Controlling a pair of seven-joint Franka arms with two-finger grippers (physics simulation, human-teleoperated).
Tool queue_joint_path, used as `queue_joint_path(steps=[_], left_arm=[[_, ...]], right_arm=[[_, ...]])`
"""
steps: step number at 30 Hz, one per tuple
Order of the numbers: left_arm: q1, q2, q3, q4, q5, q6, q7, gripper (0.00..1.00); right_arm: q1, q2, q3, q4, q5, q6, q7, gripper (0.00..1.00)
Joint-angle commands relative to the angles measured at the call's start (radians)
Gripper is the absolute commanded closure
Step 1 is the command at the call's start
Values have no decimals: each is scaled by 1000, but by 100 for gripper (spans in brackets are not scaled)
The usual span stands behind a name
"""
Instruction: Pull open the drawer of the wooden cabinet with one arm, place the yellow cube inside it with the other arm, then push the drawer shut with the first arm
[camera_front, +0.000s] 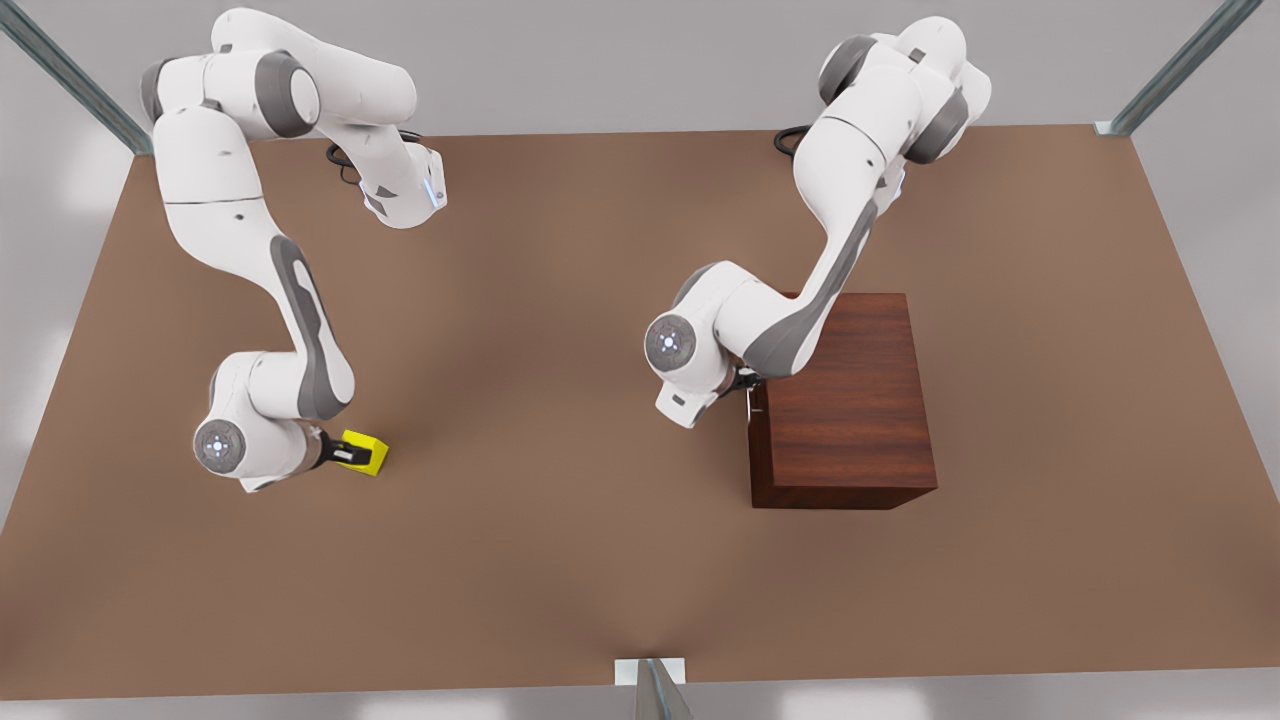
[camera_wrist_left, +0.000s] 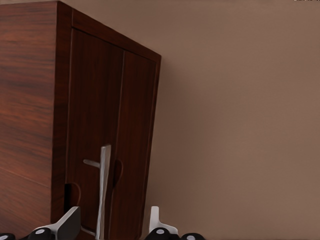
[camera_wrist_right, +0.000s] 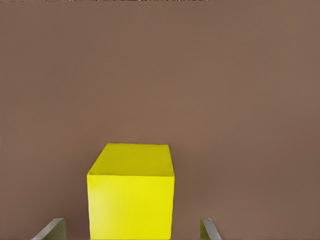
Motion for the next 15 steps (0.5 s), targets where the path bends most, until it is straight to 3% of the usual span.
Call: queue_joint_path(steps=[1, 11, 15], left_arm=[[0, 6, 0, 0, 4, 15, -151, 25], [0, 15, 8, 0, 1, 6, 21, 26], [0, 14, 19, 0, 1, -10, 50, 26]], right_arm=[[0, 2, 9, -1, 1, 80, 199, 0], [-11, 1, 11, -37, 1, 79, 199, 0], [-6, 10, 11, -100, 1, 192, 199, 0]])
